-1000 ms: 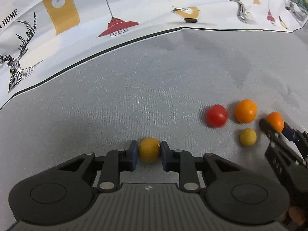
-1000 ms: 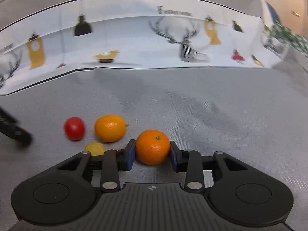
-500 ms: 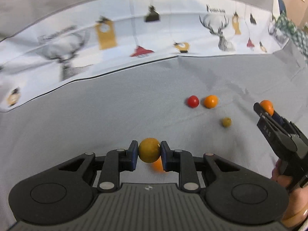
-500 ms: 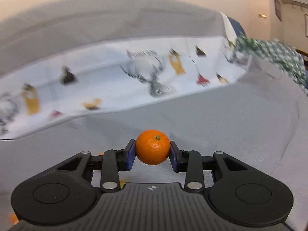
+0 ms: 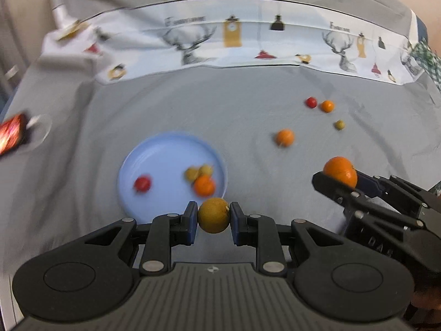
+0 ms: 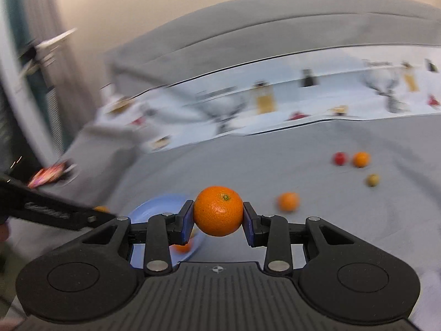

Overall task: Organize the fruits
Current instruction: 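Carry the yellow fruit and tangerine in both tools over the blue plate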

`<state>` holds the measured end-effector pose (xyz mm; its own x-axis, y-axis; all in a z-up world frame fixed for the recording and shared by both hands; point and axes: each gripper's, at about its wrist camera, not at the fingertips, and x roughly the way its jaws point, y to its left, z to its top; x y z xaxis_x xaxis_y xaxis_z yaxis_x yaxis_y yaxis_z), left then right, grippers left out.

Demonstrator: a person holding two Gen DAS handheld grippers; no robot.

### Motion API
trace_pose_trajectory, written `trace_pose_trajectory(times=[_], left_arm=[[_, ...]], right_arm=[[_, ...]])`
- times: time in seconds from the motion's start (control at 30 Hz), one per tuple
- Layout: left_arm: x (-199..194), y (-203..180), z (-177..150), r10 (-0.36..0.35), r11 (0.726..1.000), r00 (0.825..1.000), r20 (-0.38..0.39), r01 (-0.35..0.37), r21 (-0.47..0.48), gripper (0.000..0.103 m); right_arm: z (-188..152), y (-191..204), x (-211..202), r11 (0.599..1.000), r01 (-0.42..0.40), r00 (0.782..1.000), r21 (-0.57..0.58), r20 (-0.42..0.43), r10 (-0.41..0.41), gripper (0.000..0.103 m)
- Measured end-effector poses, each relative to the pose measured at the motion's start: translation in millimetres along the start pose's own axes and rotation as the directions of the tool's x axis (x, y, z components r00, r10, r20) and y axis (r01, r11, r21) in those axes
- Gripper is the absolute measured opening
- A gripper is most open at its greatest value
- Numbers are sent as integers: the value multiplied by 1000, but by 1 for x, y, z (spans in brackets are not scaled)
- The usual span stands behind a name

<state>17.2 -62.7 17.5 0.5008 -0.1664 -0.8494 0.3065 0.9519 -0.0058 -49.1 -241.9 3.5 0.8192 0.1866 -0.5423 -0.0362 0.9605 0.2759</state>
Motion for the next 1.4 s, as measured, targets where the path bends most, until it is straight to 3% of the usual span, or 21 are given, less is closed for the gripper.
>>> trace_pose_trajectory(times=[0.17,0.37,0.67,1.4], left_arm=[[-28,30,-45,25,997,999,31,-23,-79,27],[-48,46,-67,25,987,997,67,-14,-158,27],[-65,51,-76,-9,983,993,115,30,-182,27],[-64,63,-75,9,980,993,116,14,-201,27]], right_arm=[[-17,48,-19,990,-55,998,-126,-48,49,38],[-24,77,-43,976,-37,999,-214,-24,32,38],[-28,91,-63,965,4,1000,-264,7,-2,38],[-28,110,-56,947,13,1000,-321,-17,-19,38]])
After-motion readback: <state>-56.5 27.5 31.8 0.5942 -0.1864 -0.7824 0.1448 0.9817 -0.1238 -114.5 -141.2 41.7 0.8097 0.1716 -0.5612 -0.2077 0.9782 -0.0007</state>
